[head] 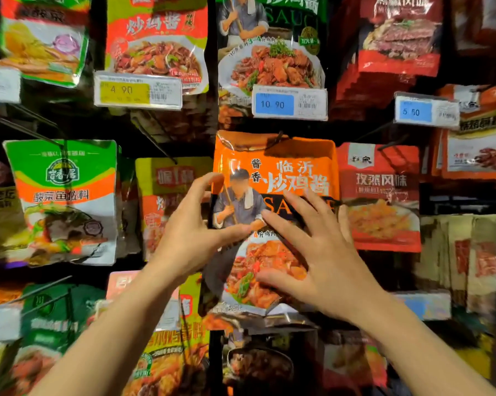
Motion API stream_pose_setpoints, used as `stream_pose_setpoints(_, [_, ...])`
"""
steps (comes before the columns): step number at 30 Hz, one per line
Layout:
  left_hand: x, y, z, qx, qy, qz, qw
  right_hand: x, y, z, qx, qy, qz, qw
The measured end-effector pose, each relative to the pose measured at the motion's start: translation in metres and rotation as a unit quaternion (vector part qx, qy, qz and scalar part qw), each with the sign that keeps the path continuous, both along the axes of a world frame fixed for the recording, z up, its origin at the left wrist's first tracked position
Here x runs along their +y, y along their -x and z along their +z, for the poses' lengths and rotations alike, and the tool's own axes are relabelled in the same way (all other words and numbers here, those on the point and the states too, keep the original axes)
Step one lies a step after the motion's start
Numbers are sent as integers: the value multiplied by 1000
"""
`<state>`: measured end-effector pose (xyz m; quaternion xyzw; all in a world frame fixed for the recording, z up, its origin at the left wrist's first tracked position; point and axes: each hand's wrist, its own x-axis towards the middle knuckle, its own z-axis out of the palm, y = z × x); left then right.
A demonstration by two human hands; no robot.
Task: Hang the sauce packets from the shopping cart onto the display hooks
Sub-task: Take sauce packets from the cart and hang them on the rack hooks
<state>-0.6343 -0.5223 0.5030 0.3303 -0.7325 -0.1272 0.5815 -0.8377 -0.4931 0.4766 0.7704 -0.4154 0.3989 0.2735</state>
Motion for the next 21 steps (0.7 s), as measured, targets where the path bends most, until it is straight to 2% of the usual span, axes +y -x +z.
stream_pose_setpoints(3, [-28,0,10,13,-25,16,999,-14,-6,15,-1,-54,-43,998])
stream_pose_setpoints(7, [-56,5,9,-15,-49,31,998,-40,-8,30,13,-129,-84,988])
stream_pose_setpoints(9, [-62,10,5,-66,-61,68,994,-56,-6,26,34,-159,-100,982])
stream_pose_setpoints(13, [-54,12,-6,-210,-72,162,961,-82,-2,17,44,-258,-112,959])
stream_pose_setpoints(16, [-28,2,-17,-230,-6,198,953,-89,-2,15,53,-283,-109,951])
stream_pose_setpoints(19, [9,-9,-19,-261,150,256,919,-82,-2,19,45,-281,-104,953])
stream_pose_setpoints(21, [26,-25,-17,-253,204,261,909,-67,-14,24,47,-266,-94,958])
